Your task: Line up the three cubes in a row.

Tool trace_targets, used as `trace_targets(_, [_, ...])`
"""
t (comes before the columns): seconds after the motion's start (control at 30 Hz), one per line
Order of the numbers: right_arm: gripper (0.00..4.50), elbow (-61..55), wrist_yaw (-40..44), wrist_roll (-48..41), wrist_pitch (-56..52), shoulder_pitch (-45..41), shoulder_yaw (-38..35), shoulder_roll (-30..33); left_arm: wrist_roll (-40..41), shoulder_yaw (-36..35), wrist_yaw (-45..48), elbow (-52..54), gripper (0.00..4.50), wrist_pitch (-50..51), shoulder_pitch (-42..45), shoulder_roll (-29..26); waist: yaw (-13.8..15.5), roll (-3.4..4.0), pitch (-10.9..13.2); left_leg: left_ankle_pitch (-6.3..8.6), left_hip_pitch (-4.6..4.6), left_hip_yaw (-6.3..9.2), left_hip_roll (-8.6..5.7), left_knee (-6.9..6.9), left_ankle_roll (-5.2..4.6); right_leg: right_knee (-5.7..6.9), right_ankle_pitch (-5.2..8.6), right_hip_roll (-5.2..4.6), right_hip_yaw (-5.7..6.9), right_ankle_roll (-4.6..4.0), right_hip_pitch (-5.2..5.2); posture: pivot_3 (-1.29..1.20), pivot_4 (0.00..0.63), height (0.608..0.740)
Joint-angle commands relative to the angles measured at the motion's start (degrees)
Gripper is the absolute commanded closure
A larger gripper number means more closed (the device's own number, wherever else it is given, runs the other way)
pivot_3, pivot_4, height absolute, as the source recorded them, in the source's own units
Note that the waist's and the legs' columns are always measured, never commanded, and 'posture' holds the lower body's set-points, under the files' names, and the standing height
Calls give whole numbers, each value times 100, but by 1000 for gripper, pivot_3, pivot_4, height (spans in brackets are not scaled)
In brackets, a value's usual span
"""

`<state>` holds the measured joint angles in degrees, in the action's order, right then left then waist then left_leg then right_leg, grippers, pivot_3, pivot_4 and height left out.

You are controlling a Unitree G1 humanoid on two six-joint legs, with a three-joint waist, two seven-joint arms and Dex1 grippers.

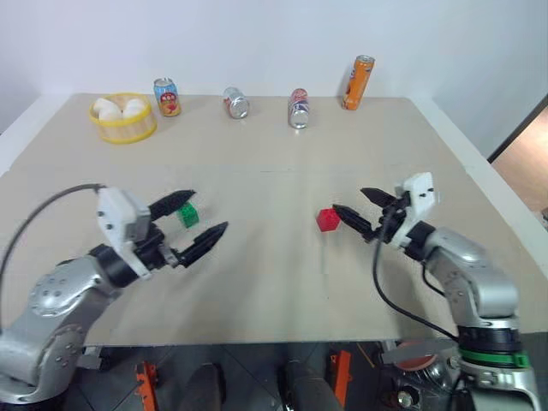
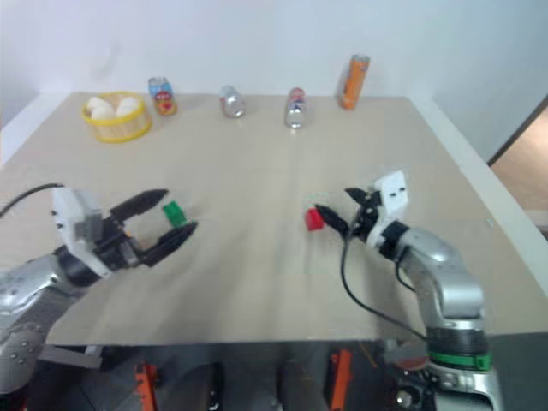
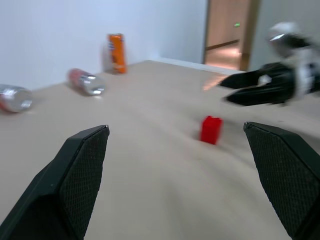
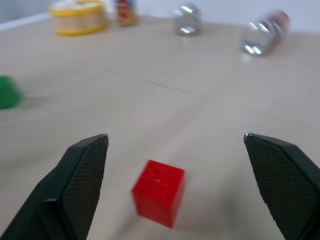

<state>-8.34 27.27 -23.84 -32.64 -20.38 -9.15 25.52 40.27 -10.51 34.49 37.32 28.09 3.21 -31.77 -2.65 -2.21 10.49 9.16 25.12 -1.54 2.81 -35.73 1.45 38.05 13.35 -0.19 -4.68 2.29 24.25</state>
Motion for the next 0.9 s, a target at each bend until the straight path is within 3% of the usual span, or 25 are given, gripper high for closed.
trace_targets(0.03, [0,-465,-883,147,-131,-82,-71,-453,-162,228,278,-166,36,-343,226,49,1,0,0,0,0,1,0,5,0,1,-6,3,-2,16,2,0,150,740])
trace_targets(0.3, [0,-576,-1946,710,-192,-51,384,-1388,-478,674,931,-1069,36,-881,820,237,-7,3,-1,-1,-4,6,9,16,-1,5,-1,19,-1,-2,7,0,150,740])
trace_targets(0.77, [0,-62,-2125,1070,-90,34,492,-1652,-559,855,1127,-1227,36,-897,1045,371,-6,3,-1,-2,-4,1,11,10,-2,5,-2,18,-5,-1,4,0,150,740])
trace_targets(0.8, [547,-29,-2127,1062,-102,21,482,-1677,-570,862,1135,-1235,0,-901,1058,377,-6,3,-1,-2,-4,1,11,10,-2,5,-2,18,-6,-1,4,0,150,740])
trace_targets(0.9, [1507,16,-2081,1027,-150,-5,484,-1723,-603,876,1141,-1263,0,-912,1092,397,-6,3,-1,-2,-4,1,11,10,-2,5,-2,18,-5,-1,4,0,150,740])
